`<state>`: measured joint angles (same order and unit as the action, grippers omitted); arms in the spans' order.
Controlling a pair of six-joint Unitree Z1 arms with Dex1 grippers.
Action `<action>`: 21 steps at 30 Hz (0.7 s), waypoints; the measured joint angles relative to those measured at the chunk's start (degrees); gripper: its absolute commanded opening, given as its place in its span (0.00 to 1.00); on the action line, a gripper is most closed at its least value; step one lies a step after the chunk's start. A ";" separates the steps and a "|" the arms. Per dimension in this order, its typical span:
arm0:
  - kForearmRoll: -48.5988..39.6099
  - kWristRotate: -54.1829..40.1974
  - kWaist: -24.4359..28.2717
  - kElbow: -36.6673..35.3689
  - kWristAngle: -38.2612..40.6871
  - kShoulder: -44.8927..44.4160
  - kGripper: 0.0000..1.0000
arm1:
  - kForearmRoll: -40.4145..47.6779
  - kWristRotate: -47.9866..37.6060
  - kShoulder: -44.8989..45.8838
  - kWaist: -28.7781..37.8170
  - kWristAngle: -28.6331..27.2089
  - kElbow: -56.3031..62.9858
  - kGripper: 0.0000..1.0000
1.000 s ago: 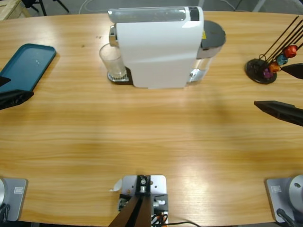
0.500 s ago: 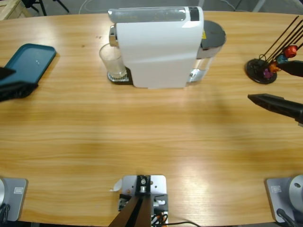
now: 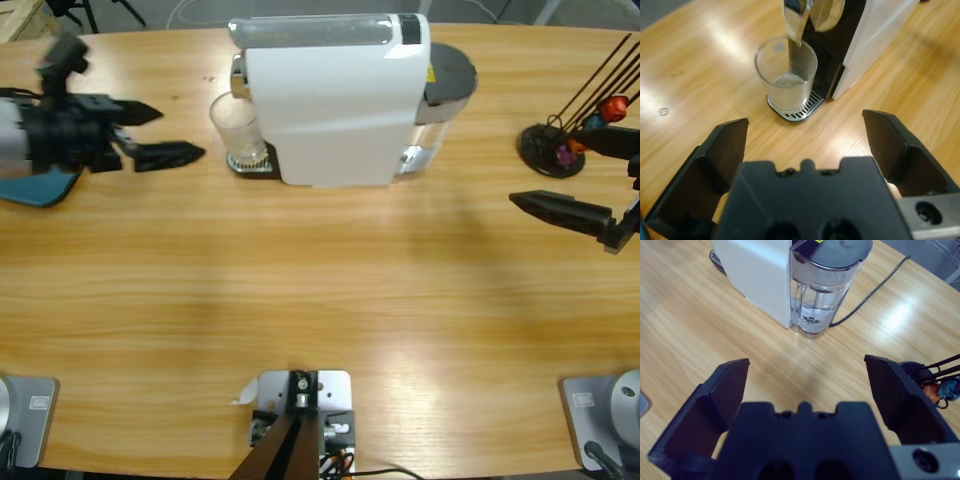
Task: Pour coffee
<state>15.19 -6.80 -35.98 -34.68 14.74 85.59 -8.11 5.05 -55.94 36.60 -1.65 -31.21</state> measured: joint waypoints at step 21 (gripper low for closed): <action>21.74 -2.45 0.00 -1.68 0.31 19.23 1.00 | 0.00 0.00 -1.07 0.02 0.00 0.06 1.00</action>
<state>36.93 -9.24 -35.98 -36.36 15.05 104.81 -8.11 5.05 -57.01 36.61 -1.65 -31.16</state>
